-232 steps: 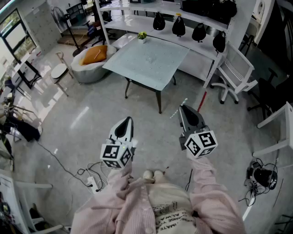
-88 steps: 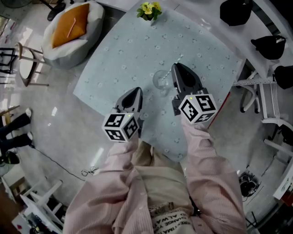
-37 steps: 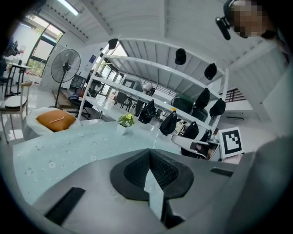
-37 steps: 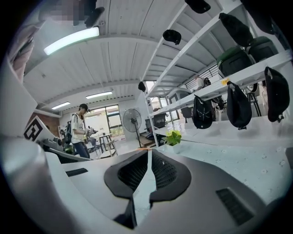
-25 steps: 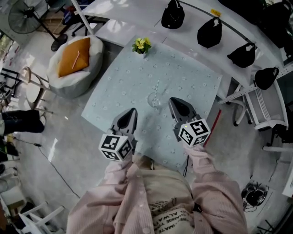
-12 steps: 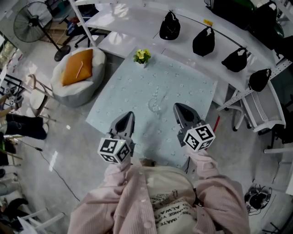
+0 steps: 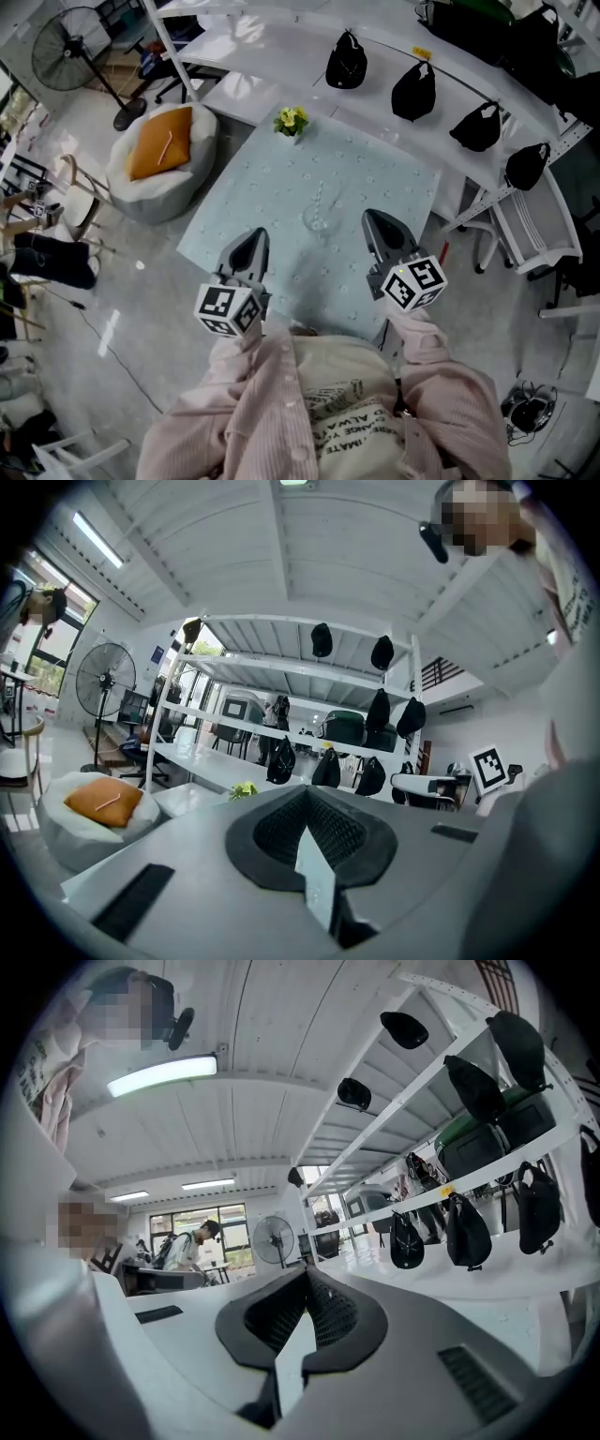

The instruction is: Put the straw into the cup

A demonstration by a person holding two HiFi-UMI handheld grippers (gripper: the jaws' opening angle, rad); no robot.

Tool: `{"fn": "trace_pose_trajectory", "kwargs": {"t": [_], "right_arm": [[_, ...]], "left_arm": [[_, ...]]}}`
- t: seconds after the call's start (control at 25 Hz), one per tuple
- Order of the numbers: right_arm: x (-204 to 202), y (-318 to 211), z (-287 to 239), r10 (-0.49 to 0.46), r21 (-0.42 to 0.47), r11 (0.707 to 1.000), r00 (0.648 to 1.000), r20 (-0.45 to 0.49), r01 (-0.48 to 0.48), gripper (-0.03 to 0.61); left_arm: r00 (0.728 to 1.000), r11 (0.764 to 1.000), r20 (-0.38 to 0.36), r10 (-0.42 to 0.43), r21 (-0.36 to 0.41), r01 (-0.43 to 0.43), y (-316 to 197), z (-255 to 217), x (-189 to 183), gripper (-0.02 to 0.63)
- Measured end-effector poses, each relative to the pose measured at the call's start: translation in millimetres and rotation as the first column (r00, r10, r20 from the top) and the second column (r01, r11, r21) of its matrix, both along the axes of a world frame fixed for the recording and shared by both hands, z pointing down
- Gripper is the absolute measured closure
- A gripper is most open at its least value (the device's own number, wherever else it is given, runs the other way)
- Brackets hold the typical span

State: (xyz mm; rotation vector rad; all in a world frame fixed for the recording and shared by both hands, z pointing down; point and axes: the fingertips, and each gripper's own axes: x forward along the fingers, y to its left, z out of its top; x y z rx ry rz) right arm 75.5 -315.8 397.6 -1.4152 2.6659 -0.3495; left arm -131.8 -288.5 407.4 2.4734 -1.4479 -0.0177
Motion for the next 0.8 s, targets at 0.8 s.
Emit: {"fn": "trace_pose_trajectory", "kwargs": {"t": [0.8], "right_arm": [[1.9, -5.3, -12.7, -0.014, 0.058, 0.998, 0.998, -0.054, 0.017, 0.578]], "left_arm": [[0.999, 0.999, 0.006, -0.036, 0.016, 0.036, -10.7, -4.4, -3.9, 0.617]]}}
